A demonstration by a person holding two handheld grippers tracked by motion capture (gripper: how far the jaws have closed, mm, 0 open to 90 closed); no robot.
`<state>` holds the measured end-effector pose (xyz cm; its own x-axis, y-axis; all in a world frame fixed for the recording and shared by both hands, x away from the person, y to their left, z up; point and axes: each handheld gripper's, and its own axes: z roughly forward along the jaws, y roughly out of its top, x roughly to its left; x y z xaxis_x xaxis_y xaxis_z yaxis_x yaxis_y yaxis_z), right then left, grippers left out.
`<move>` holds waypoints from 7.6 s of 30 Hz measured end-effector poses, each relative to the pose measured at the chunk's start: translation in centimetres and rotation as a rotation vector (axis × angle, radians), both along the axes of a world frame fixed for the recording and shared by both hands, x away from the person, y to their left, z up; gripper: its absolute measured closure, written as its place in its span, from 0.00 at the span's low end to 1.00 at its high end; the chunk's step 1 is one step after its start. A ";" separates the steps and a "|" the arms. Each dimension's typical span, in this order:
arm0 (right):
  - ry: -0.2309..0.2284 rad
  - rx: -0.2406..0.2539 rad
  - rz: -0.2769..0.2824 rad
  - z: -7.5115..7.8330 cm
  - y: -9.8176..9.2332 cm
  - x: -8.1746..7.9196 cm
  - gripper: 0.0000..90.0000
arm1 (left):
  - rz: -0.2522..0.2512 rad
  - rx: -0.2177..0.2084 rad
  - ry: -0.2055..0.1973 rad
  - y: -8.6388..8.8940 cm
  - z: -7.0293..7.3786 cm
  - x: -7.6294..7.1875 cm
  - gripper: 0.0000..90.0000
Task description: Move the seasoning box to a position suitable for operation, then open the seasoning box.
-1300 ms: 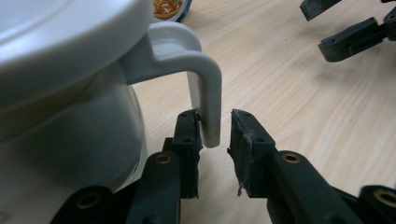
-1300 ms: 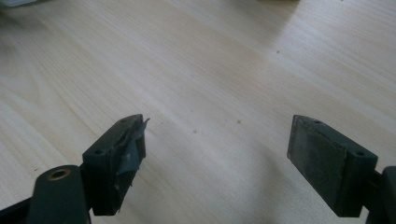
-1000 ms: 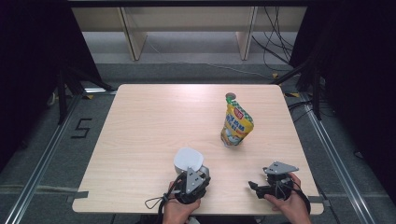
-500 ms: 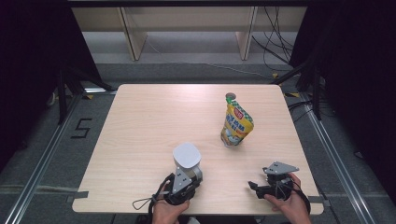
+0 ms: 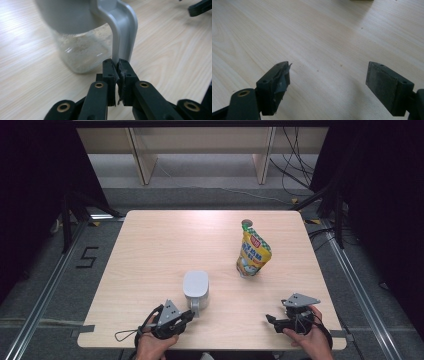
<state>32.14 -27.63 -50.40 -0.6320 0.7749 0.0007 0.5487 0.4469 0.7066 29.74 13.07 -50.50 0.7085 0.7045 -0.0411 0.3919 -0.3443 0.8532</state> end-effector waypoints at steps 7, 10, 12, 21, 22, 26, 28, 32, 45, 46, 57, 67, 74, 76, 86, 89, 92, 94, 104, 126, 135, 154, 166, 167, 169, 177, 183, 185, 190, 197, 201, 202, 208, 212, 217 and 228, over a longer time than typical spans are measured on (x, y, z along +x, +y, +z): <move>-0.019 -0.011 0.013 0.0 0.1 0.1 0.23 | 0.017 0.005 0.009 0.4 0.0 -0.1 0.94; -0.017 -0.009 0.012 0.0 0.1 0.1 0.23 | 0.017 0.013 0.014 0.6 0.1 0.0 0.94; -0.001 -0.003 0.003 0.0 0.1 0.0 0.23 | 0.030 0.003 0.022 0.8 0.0 0.1 0.94; -0.015 -0.010 0.012 0.0 0.1 0.1 0.23 | 0.076 0.006 0.017 2.1 0.0 0.9 0.94; -0.015 -0.010 0.012 0.0 0.1 0.1 0.23 | 0.077 0.015 0.016 2.3 0.1 0.9 0.92; -0.015 -0.009 0.009 0.0 0.1 0.1 0.23 | 0.079 -0.014 0.010 2.7 0.3 0.4 0.77; 0.004 -0.006 -0.002 -0.1 0.1 0.0 0.23 | 0.081 -0.035 -0.003 2.4 0.6 -0.1 0.64; -0.006 -0.012 0.007 -0.1 0.2 0.1 0.23 | 0.110 -0.033 0.013 1.4 0.6 0.3 0.45; 0.025 -0.004 -0.003 -0.1 0.3 0.0 0.23 | 0.155 -0.021 -0.055 -0.2 1.1 1.7 0.50; -0.002 -0.018 0.015 -0.2 0.2 0.2 0.23 | 0.147 -0.013 -0.071 0.1 1.1 2.0 0.55; -0.007 -0.024 0.029 -0.2 0.2 0.3 0.23 | 0.134 0.002 -0.083 1.5 0.9 3.0 0.71; 0.002 -0.018 0.021 -0.2 0.2 0.2 0.23 | 0.046 0.007 -0.085 2.1 0.8 4.2 0.76; 0.006 -0.012 0.015 -0.2 0.4 0.1 0.23 | 0.003 -0.025 -0.071 2.3 0.8 4.1 0.76; 0.007 -0.015 0.023 -0.2 0.4 0.2 0.23 | -0.041 -0.015 -0.071 1.8 0.8 3.7 0.76; -0.003 -0.014 0.024 -0.1 0.3 0.2 0.23 | -0.128 -0.018 -0.066 0.7 0.9 2.0 0.76; 0.005 -0.011 0.023 -0.1 0.4 0.1 0.23 | -0.156 -0.021 -0.065 0.7 0.9 1.6 0.76; 0.004 -0.011 0.023 -0.1 0.4 0.1 0.23 | -0.197 -0.017 -0.059 0.5 1.0 0.9 0.76; 0.003 -0.012 0.024 -0.1 0.4 0.1 0.23 | -0.217 -0.022 -0.047 0.6 1.0 0.6 0.76; 0.003 -0.015 0.024 -0.1 0.4 0.1 0.23 | -0.249 -0.006 -0.028 0.6 1.2 0.5 0.76; 0.037 0.004 0.009 -0.2 0.2 0.1 0.23 | -0.124 -0.006 -0.054 1.4 1.4 2.1 0.60; 0.020 0.005 0.008 -0.3 0.0 0.1 0.23 | -0.121 -0.042 -0.010 2.8 2.8 1.7 0.38; 0.023 -0.004 0.018 -0.4 -0.1 0.3 0.23 | -0.121 -0.075 -0.074 3.1 7.4 0.4 0.51; -0.005 -0.002 0.046 -0.2 0.1 0.2 0.19 | -0.114 -0.083 -0.119 1.9 8.4 0.5 0.92; 0.023 0.010 0.032 -0.1 0.2 0.0 0.20 | -0.105 -0.097 -0.108 1.7 8.2 0.6 0.93; -0.016 -0.002 0.060 -0.1 0.1 0.2 0.23 | -0.109 -0.108 -0.098 1.3 7.8 1.1 0.94; -0.036 -0.003 0.083 0.1 0.3 0.1 0.31 | -0.121 -0.095 -0.104 0.5 7.4 1.3 0.95; -0.079 0.034 0.076 0.7 0.1 -0.1 0.39 | -0.109 -0.109 -0.085 0.5 6.8 1.6 0.94; -0.102 0.044 0.089 0.9 0.1 -0.1 0.45 | -0.114 -0.110 -0.087 0.7 6.7 1.8 0.94; -0.149 0.090 0.125 1.6 0.7 -0.6 0.54 | -0.102 -0.123 -0.083 0.6 6.6 1.7 0.94; -0.205 0.216 0.167 2.8 2.4 -1.1 0.74 | -0.107 -0.124 -0.090 0.7 6.5 1.7 0.94; -0.232 0.244 0.187 3.4 3.5 -1.5 0.81 | -0.108 -0.126 -0.087 0.8 6.5 1.7 0.94; -0.251 0.239 0.201 3.7 3.8 -1.5 0.83 | -0.101 -0.127 -0.085 0.8 6.5 1.7 0.94; -0.283 0.245 0.250 4.2 5.6 -1.5 0.92 | -0.090 -0.108 -0.109 1.0 6.5 1.8 0.94; -0.272 0.264 0.276 4.4 6.8 -1.6 0.97 | -0.099 -0.132 -0.086 1.0 6.3 1.7 0.94; -0.334 0.261 0.287 5.3 7.8 -1.4 1.00 | -0.101 -0.126 -0.086 1.1 6.3 1.7 0.94; -0.320 0.268 0.364 5.9 10.7 -0.9 1.00 | -0.080 -0.136 -0.069 1.6 5.7 2.0 0.94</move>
<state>31.20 -16.96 -44.49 -0.8600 0.5058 -0.0678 0.1321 0.3490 0.9278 31.76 14.66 -44.79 0.7668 0.6368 -0.0813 0.3066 -0.2521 0.9178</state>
